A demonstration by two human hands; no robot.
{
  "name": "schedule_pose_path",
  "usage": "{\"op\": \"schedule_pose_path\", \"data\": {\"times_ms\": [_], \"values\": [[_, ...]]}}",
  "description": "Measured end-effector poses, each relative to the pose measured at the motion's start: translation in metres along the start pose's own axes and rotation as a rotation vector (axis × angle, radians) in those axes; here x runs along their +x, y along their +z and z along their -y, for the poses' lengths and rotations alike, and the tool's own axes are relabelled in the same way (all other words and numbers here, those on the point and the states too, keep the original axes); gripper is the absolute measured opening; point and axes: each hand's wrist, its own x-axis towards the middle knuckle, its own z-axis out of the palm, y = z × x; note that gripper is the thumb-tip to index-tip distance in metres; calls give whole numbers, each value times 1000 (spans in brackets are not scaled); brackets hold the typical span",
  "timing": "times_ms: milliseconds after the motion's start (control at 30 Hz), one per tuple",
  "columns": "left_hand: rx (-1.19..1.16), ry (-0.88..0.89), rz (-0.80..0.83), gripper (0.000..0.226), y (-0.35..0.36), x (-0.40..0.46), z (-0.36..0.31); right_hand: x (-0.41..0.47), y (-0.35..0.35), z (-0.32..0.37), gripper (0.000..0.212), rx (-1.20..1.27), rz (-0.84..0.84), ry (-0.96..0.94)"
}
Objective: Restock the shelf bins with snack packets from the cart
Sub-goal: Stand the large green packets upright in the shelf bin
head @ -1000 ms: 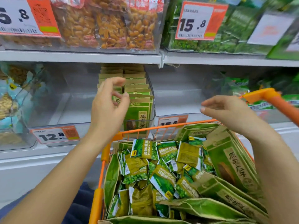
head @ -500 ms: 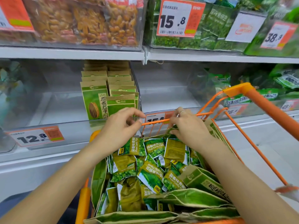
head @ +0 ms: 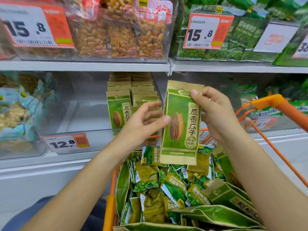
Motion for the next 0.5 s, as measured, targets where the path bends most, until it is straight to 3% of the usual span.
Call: {"op": "schedule_pose_path", "data": {"times_ms": [167,233,300,400,500], "values": [[41,-77,-61,3,-15,-9,-16,2,33,-6,17,-23,158,129],[73,-94,-213,16,-39,-8,-21,6,38,-9,10,-82,176,141],[109,-101,-426,23,-73,-5,-22,12,36,-18,6,-321,110,61],[98,-152,-648,18,-118,-2,-13,15,30,-39,31,-688,81,-38],[82,-126,-729,13,-136,9,6,14,29,-62,48,-886,183,-2]]}}
